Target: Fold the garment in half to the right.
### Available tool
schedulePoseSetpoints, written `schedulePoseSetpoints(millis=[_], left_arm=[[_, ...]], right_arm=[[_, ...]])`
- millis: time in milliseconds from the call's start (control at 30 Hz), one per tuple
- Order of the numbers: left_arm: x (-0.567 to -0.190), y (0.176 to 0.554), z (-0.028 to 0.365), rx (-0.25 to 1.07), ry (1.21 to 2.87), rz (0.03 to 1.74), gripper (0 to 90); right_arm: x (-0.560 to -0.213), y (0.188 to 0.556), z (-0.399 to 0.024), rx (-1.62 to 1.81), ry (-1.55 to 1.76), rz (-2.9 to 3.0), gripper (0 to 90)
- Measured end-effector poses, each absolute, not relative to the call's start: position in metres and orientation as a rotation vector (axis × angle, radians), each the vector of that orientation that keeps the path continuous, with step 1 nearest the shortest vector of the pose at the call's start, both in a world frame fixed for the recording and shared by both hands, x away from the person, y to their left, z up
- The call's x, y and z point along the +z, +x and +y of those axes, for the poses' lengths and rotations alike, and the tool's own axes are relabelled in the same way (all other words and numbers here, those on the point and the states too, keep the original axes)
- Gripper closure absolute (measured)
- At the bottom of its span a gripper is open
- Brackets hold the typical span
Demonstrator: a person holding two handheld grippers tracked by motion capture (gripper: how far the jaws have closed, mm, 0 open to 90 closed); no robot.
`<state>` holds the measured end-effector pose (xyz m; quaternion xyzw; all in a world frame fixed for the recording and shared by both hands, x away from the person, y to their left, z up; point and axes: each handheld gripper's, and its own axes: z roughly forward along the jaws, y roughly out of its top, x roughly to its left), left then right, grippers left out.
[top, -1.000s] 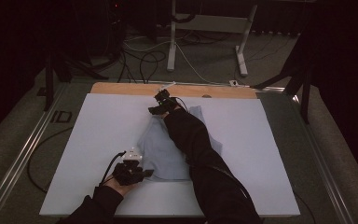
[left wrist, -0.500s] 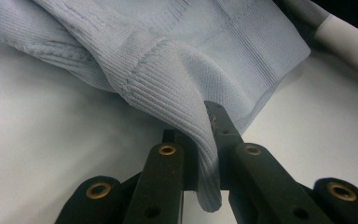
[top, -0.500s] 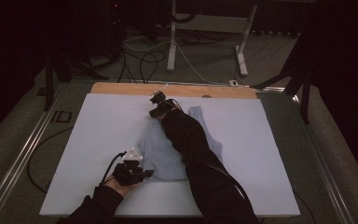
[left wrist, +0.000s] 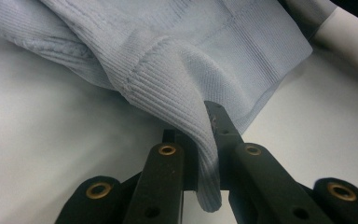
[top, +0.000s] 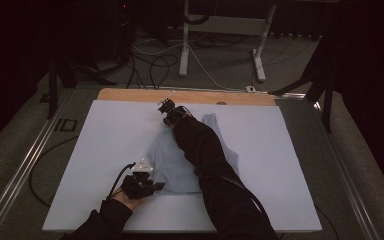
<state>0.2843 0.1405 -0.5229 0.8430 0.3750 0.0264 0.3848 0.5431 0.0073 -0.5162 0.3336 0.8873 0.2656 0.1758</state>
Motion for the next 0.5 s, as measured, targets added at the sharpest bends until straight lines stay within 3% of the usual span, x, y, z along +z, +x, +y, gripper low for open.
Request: schedulePoseSetpoints(millis=[233,500], left_arm=[[-0.522,0.284,0.141,0.069,2.131,0.966,86.1],[-0.518,0.283,0.141,0.068,2.119,0.96,86.2]], right_arm=[[-0.512,0.541,0.007,0.758,0.928,2.497,87.4],[-0.494,0.541,-0.002,0.804,0.911,2.455,87.8]])
